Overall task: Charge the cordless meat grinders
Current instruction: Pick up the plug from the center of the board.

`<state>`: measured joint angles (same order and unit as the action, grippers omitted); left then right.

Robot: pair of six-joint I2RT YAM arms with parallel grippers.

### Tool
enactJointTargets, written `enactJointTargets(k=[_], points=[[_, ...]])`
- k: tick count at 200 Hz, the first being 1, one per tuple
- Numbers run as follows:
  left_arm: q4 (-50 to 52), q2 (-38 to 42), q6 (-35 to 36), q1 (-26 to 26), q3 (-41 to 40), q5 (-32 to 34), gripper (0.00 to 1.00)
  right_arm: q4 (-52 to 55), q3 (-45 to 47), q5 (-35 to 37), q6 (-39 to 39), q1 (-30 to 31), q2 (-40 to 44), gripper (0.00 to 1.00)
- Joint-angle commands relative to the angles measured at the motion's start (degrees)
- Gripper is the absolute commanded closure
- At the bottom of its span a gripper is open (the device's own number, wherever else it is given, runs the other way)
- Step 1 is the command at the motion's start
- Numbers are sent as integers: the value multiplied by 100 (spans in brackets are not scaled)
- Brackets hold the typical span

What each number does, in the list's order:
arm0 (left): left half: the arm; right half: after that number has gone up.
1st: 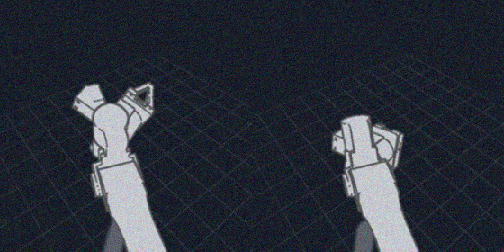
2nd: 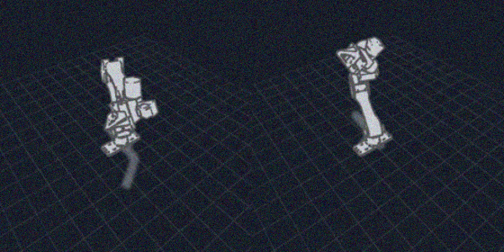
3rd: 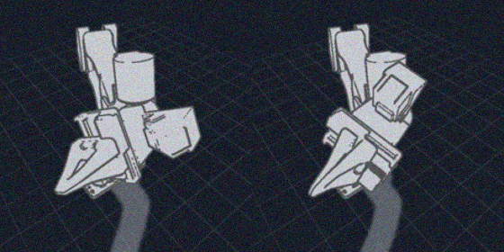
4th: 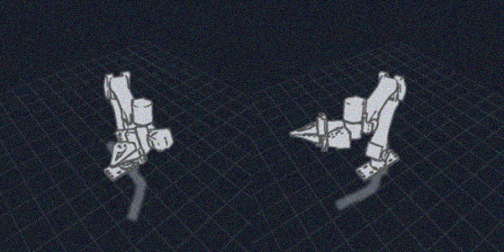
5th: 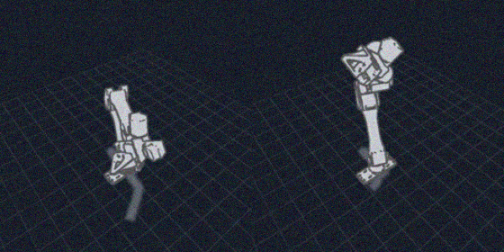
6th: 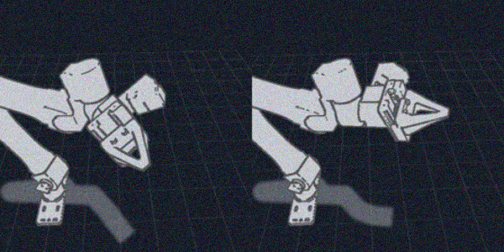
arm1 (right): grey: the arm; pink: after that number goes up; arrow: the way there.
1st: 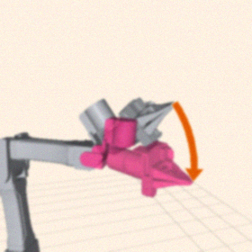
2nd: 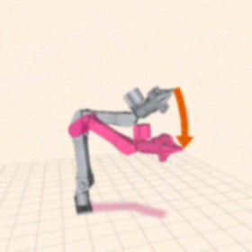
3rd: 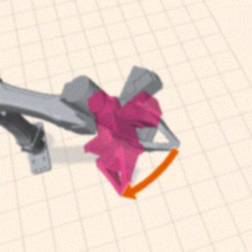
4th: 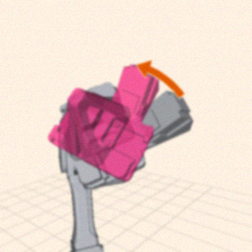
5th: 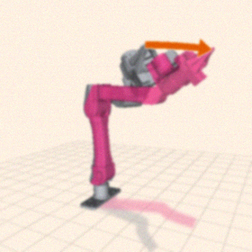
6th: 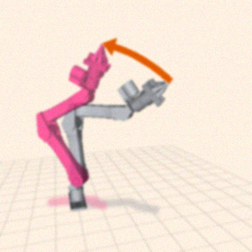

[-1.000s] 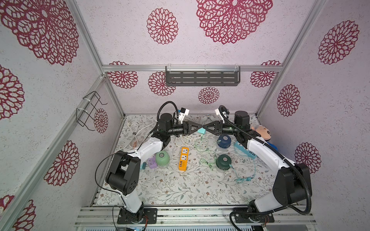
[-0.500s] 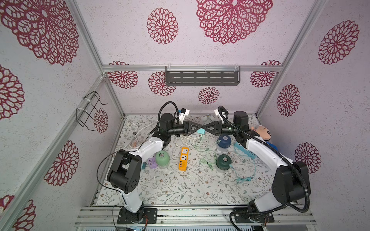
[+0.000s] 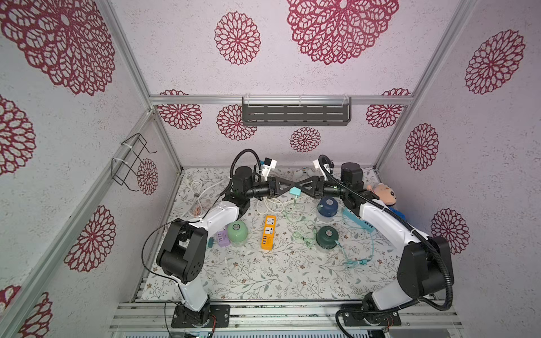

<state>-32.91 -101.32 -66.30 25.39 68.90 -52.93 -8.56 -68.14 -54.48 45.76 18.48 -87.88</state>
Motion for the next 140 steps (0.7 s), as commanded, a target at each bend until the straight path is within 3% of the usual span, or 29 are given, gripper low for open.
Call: enactJointTargets(k=[1, 38, 90, 140], points=[[-818, 141, -341, 37, -187, 550, 79, -1031, 328, 565, 498, 47, 457, 18], [-1821, 406, -779, 46, -506, 1766, 80, -3612, 1195, 1536, 1677, 232, 828, 8], [-3103, 1141, -679, 297, -1307, 4159, 78, -4607, 1365, 2367, 1847, 645, 832, 4], [-3261, 1375, -288, 666, -1152, 5035, 80, -6280, 990, 2371, 2725, 982, 20, 3]])
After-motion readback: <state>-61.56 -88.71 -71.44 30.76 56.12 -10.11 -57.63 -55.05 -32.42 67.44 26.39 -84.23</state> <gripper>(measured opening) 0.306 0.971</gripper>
